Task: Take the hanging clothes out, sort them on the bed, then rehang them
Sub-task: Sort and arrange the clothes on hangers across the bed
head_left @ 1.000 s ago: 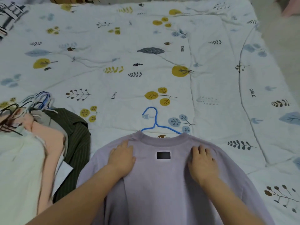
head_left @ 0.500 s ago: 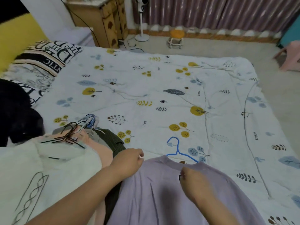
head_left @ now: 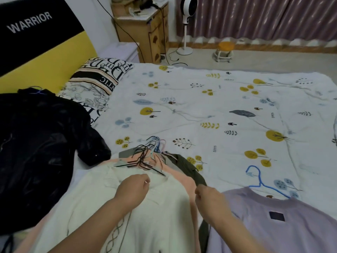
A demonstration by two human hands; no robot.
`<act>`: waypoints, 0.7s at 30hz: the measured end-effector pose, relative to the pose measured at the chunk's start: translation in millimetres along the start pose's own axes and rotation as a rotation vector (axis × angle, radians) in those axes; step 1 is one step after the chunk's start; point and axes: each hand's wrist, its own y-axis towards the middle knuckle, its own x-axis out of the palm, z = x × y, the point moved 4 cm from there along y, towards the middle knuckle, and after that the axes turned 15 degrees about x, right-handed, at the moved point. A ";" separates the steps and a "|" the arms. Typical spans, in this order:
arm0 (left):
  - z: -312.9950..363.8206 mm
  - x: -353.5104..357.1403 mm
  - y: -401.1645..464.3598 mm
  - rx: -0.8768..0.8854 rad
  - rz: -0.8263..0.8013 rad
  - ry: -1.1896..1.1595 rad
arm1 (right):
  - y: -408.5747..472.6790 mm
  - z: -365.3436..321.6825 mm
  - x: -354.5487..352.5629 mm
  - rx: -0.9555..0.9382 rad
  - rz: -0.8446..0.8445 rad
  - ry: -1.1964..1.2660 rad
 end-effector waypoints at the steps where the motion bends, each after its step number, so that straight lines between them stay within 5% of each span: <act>1: -21.7 1.0 -2.2 -0.031 0.007 0.007 | 2.6 -14.1 6.9 -0.008 -0.005 0.013; 12: -209.6 25.2 -3.7 -0.307 -0.014 0.187 | 61.3 -90.0 84.6 -0.003 0.007 -0.080; 21: -247.6 33.9 41.6 -0.244 -0.029 0.176 | 81.5 -93.2 102.5 0.023 0.200 -0.030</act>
